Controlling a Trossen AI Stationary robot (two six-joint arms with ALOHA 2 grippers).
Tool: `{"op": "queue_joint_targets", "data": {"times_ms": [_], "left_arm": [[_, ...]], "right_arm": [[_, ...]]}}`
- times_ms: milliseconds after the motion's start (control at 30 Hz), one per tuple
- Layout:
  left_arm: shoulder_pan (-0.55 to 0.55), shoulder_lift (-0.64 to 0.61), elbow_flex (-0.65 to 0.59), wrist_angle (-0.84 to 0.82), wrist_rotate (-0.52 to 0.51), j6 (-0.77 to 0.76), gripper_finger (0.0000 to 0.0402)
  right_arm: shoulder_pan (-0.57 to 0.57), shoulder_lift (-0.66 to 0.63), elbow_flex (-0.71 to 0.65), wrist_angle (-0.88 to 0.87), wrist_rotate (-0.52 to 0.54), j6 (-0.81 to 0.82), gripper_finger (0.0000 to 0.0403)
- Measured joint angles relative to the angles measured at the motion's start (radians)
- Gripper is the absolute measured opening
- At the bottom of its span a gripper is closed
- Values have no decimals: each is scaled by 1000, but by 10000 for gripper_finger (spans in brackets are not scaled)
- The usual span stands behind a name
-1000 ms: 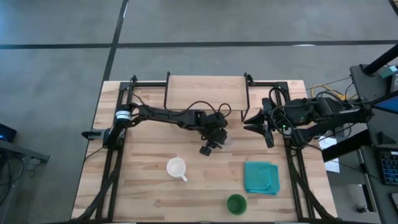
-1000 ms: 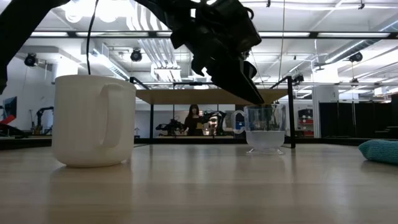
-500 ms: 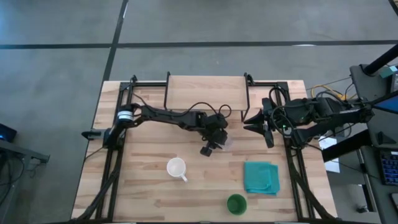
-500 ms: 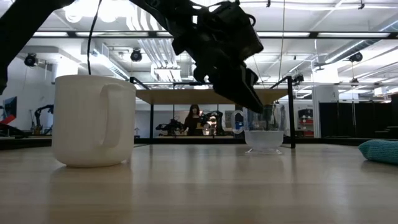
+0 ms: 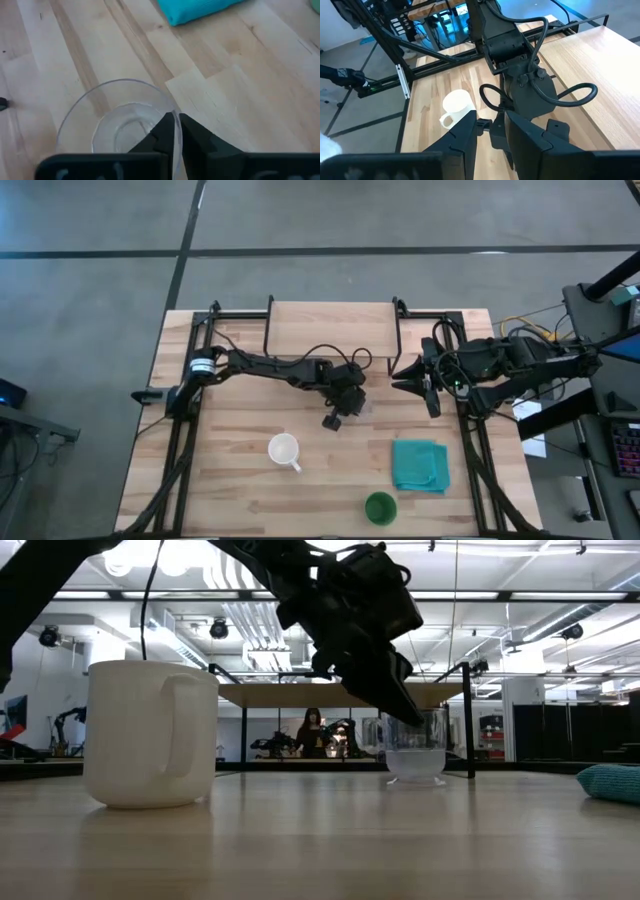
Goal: Stack small to large cups/mugs on shelf
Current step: Put the transparent mug on the shelf
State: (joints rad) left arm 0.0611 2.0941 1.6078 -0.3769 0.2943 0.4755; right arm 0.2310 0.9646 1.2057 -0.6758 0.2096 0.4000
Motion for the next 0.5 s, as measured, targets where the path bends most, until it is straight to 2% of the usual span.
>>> {"op": "queue_joint_targets", "data": {"times_ms": [233,367,500], "left_arm": [[-5,-33,47,-153,-76,-1,1],[-6,-105,68,-211,-76,-12,0],[-6,-201,83,-228,-77,-87,0]], "right_arm": [[0,0,0,-1,0,-3,96],[0,1,0,-1,0,-3,96],[0,1,0,0,0,-3,96]]}}
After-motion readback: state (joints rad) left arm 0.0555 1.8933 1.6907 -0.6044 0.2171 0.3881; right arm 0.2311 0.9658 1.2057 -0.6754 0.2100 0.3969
